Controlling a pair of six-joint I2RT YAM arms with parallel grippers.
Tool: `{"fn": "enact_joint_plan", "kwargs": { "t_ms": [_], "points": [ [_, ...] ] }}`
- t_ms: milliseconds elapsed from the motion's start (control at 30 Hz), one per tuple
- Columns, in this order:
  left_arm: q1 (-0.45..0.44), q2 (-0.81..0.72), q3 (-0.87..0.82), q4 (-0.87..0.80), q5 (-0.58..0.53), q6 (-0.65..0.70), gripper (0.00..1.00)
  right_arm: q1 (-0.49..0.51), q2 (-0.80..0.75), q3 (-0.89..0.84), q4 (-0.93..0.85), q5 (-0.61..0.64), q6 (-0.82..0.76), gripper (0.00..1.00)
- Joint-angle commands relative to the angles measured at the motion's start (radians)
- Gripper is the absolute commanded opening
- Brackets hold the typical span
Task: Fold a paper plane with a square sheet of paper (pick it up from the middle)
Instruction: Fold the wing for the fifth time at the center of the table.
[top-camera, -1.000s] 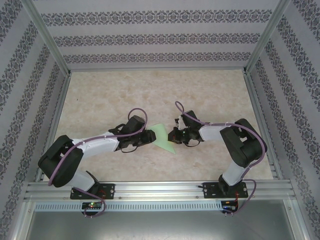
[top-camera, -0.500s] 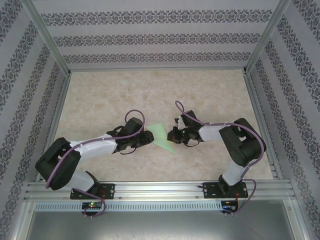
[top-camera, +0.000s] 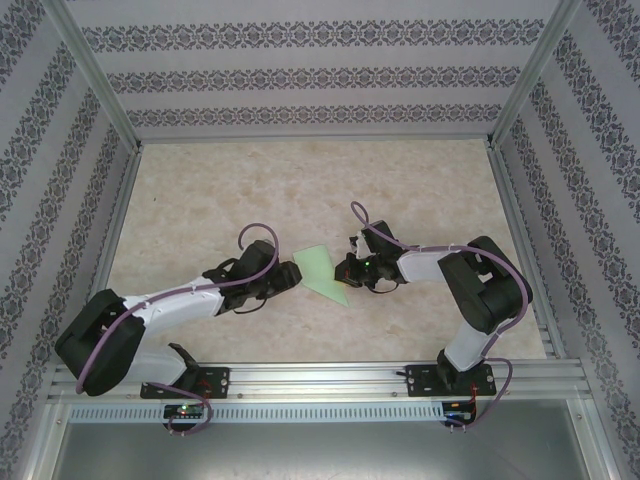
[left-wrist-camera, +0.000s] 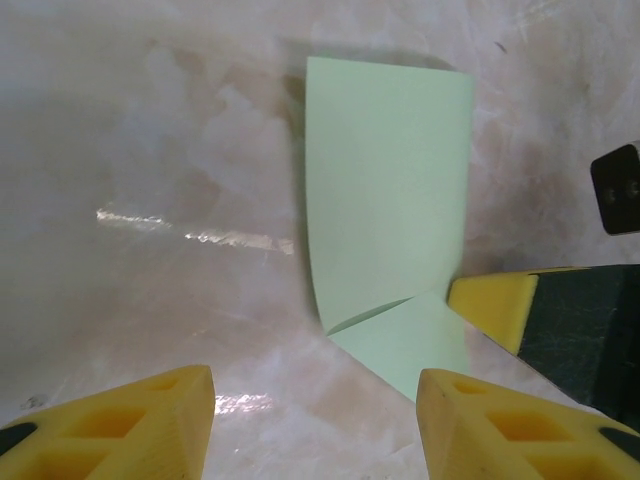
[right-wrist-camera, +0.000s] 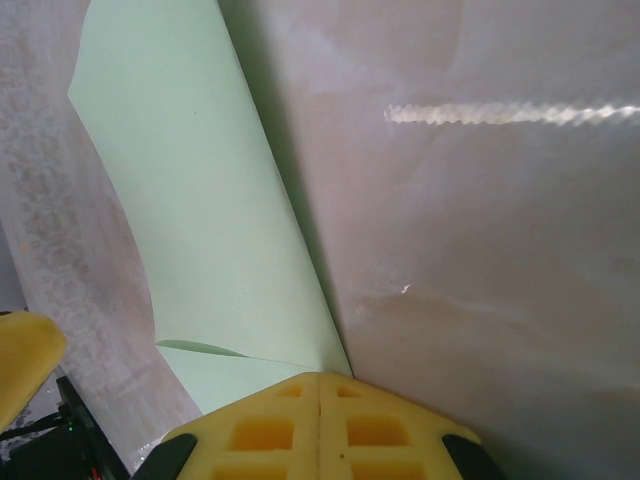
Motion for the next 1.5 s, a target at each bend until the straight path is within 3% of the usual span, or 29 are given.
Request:
{"fn": "enact_joint_plan", "kwargs": {
  "t_ms": [0, 633, 933, 1467],
  "points": [
    [-0.012, -0.008, -0.006, 0.046, -0.009, -0.023, 0.57, 0.000, 0.044, -0.029, -0.029, 0.075, 0.000, 0.02],
    [-0.012, 0.021, -0.024, 0.093, 0.019, -0.072, 0.60, 0.003, 0.018, -0.043, -0.013, 0.094, 0.022, 0.03],
    [-0.016, 0.137, 0.021, 0.209, 0.097, -0.070, 0.51, 0.003, 0.001, -0.056, -0.002, 0.094, 0.035, 0.03],
    [-0.020, 0.237, 0.073, 0.255, 0.104, -0.065, 0.50, 0.004, -0.005, -0.073, 0.013, 0.098, 0.041, 0.03]
  ]
}}
